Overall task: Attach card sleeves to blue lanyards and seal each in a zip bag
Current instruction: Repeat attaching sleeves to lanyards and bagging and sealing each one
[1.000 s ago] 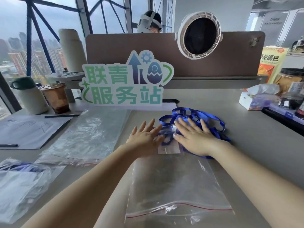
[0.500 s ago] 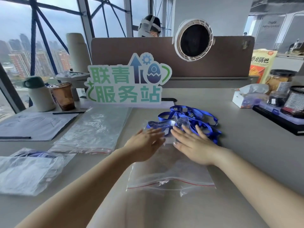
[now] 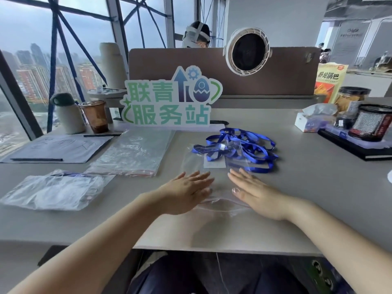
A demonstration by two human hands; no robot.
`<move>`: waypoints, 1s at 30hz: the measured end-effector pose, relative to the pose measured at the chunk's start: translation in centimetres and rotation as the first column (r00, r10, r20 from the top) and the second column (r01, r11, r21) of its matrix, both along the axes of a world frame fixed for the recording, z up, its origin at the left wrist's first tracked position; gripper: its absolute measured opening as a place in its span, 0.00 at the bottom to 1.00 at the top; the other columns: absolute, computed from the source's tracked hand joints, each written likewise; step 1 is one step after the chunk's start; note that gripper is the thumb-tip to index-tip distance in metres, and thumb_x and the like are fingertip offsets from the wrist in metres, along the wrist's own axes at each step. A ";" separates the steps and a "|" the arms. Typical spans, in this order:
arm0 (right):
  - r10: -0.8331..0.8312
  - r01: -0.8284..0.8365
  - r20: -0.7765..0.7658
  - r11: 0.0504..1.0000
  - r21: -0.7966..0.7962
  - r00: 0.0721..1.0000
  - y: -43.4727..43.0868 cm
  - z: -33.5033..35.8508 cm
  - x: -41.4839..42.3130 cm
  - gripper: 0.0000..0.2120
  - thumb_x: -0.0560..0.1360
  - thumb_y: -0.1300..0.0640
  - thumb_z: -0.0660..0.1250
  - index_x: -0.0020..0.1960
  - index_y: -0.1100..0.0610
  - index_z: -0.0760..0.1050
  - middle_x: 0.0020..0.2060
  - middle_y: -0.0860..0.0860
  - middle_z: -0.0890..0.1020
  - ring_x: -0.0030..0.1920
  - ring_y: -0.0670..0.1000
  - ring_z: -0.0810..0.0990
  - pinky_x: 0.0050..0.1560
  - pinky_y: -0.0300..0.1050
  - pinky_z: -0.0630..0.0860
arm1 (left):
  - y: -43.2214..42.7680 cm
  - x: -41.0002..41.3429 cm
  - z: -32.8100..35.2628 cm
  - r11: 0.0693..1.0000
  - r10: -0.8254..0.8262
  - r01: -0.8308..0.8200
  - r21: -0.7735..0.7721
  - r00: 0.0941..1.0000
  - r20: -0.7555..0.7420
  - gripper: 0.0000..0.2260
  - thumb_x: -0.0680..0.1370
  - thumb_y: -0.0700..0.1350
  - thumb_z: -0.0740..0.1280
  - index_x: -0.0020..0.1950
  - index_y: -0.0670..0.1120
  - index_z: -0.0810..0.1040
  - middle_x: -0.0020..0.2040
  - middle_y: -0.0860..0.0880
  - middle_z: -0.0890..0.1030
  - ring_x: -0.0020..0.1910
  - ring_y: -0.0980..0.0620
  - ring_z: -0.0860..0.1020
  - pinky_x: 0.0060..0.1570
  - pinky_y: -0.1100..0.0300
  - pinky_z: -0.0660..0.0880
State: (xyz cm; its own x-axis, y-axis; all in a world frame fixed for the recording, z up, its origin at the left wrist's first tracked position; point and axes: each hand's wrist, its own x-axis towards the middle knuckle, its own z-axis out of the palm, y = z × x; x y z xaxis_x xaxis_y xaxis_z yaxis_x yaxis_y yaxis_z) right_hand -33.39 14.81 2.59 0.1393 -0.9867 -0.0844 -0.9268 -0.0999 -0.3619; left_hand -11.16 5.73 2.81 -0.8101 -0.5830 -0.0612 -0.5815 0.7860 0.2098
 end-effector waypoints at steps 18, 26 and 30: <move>0.076 -0.083 -0.033 0.946 -0.312 0.997 5.7 -2.6 2.9 0.20 0.81 0.50 0.53 0.73 0.45 0.59 0.72 0.37 0.59 0.74 0.36 0.48 0.70 0.30 0.42 | 7.4 2.6 -3.1 0.988 -0.003 -0.023 -0.151 0.985 -0.170 0.32 0.74 0.67 0.38 0.76 0.58 0.53 0.75 0.63 0.53 0.74 0.65 0.48 0.73 0.64 0.44; 0.069 -0.086 -0.076 0.965 -0.247 0.995 6.1 -2.4 3.1 0.21 0.81 0.46 0.51 0.74 0.44 0.58 0.73 0.37 0.58 0.73 0.34 0.48 0.69 0.29 0.43 | 7.6 2.6 -3.0 0.988 -0.006 -0.013 -0.155 0.993 -0.121 0.29 0.77 0.66 0.39 0.76 0.60 0.52 0.76 0.62 0.52 0.75 0.64 0.47 0.74 0.61 0.45; 0.074 -0.090 -0.077 0.969 -0.229 0.994 6.3 -2.2 3.2 0.21 0.81 0.45 0.50 0.73 0.41 0.58 0.73 0.36 0.57 0.73 0.34 0.48 0.69 0.29 0.43 | 7.6 2.6 -3.1 0.988 -0.007 -0.012 -0.156 0.993 -0.119 0.31 0.74 0.67 0.36 0.76 0.61 0.51 0.76 0.63 0.52 0.74 0.65 0.47 0.75 0.60 0.47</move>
